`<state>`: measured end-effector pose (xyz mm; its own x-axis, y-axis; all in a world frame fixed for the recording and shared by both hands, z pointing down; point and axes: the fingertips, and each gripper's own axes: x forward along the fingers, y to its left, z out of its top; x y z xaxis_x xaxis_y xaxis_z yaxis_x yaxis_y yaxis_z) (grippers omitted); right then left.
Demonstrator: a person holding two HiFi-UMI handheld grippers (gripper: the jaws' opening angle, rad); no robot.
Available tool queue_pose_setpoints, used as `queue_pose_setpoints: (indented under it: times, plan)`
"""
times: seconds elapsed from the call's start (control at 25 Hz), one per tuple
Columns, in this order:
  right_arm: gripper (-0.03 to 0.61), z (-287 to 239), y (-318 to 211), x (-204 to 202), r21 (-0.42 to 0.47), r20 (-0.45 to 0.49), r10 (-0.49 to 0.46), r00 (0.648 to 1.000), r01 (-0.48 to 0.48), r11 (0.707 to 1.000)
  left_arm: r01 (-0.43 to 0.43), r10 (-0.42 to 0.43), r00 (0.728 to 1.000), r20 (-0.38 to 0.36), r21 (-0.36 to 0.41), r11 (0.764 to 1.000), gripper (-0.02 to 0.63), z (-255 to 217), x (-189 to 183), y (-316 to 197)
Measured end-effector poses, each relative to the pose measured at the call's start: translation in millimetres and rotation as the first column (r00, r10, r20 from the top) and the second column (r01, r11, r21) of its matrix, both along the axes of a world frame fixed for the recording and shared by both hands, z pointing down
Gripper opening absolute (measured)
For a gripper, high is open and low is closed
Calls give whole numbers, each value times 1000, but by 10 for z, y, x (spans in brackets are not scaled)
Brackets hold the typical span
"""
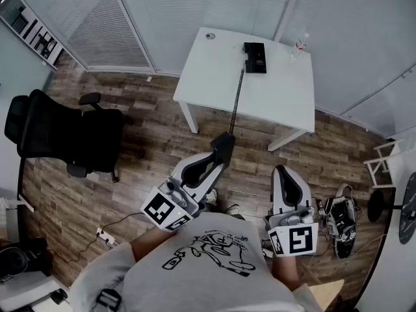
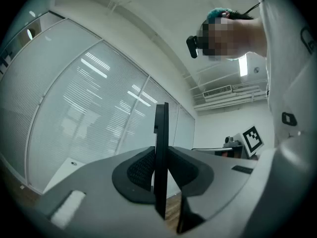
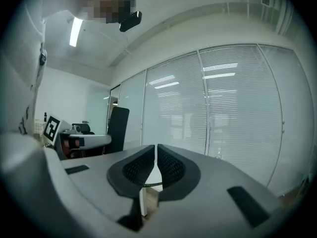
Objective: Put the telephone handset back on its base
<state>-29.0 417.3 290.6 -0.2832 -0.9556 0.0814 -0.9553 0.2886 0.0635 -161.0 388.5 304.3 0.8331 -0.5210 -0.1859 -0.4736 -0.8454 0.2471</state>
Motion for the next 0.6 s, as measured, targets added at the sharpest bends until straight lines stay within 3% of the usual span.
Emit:
queue_pose_setpoints:
  times: [0.6]
  plan:
    - [15,-14,-252,-135,-5,-2,10,1000,-10,1000,-21,21,1000,-9,-10,1000,71,-4,-135,-235]
